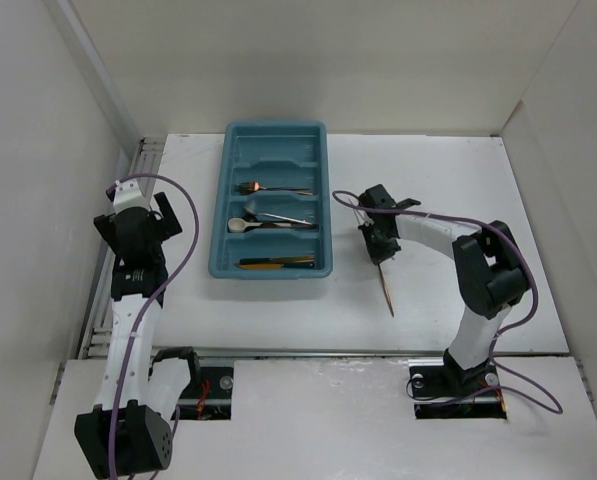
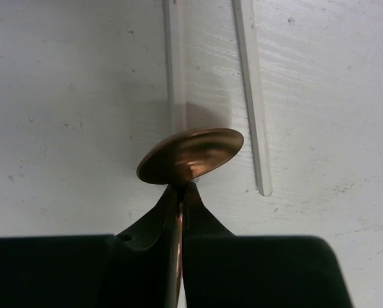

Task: Sort the eating utensils into containers

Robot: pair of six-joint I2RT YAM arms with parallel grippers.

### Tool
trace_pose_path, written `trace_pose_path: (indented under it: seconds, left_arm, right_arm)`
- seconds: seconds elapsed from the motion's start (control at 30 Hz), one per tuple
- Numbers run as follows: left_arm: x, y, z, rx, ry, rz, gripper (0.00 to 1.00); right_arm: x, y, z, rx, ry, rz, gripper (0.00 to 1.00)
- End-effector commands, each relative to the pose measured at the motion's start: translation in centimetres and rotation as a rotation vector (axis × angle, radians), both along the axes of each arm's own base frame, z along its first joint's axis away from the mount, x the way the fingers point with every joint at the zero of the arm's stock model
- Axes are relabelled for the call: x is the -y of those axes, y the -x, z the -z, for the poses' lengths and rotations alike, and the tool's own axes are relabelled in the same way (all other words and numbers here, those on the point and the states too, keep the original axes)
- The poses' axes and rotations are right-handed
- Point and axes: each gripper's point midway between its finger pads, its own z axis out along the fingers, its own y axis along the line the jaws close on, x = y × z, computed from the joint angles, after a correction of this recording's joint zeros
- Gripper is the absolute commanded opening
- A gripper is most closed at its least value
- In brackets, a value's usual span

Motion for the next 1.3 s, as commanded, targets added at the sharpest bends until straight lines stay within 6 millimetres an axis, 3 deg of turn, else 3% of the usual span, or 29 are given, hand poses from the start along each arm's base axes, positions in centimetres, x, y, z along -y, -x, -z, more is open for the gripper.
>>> trace_pose_path:
  seconds: [0.0, 0.2, 0.23, 0.5, 0.73, 0.83, 1.0, 1.07, 1.17, 1.2, 1.27]
  left_arm:
    - [-0.6, 0.2, -1.3, 0.043, -0.028, -0.025, 1.0]
    - [-0.6, 0.2, -0.9, 0.043, -0.028, -0.025, 1.0]
    - [-0.6, 0.2, -0.9, 0.043, -0.028, -0.025, 1.0]
    - [-0.7, 0.1, -1.1, 0.052, -0.029, -0.026, 1.0]
    - [-0.5, 0.0, -1.1, 0.052, -0.026, -0.017, 1.0]
    - [-0.5, 0.1, -1.3, 0.061, -0.027, -0.017, 1.0]
    - [-0.5, 0.2, -0.9, 0.052, -0.026, -0.017, 1.0]
    - [-0.3, 0.1, -0.9, 0.053, -0.023, -0.008, 1.0]
    - [-0.2, 0.0, -1.3, 0.062, -0.022, 0.001, 1.0]
    - [-0.2, 0.0, -1.3, 0.062, -0.022, 0.001, 1.0]
    - [-0.2, -0.1, -1.5, 0.071, -0.023, 0.001, 1.0]
  right_arm:
    - [1.6, 0.3, 0.2, -0.018, 0.066, 0.016, 0.0]
    - [1.1, 0.6, -1.1, -0.019, 0.031, -0.034, 0.04]
    - [1.2, 0.8, -1.2, -0.016, 0.029, -0.034, 0.0]
    - [1.1, 0.5, -4.1, 0.064, -0.008, -0.032, 0.0]
    - [0.2, -0.2, -4.6, 0.111, -0.04, -0.044, 0.03]
    - [0.0, -0.2, -3.5, 0.086, -0.039, -0.047, 0.06]
    - [-1.2, 1.1, 0.3, -0.032, -0.005, -0.09, 0.07]
    - [-1.9, 1.2, 0.6, -0.03, -0.006, -0.11, 0.1]
    - [-1.8, 1.9, 1.2, -0.049, -0.015, -0.092, 0.22]
    - [-1.7, 2.2, 1.5, -0.053, -0.013, -0.092, 0.32]
    - [-1.4, 2.7, 1.1, -0.059, -0.01, -0.092, 0.39]
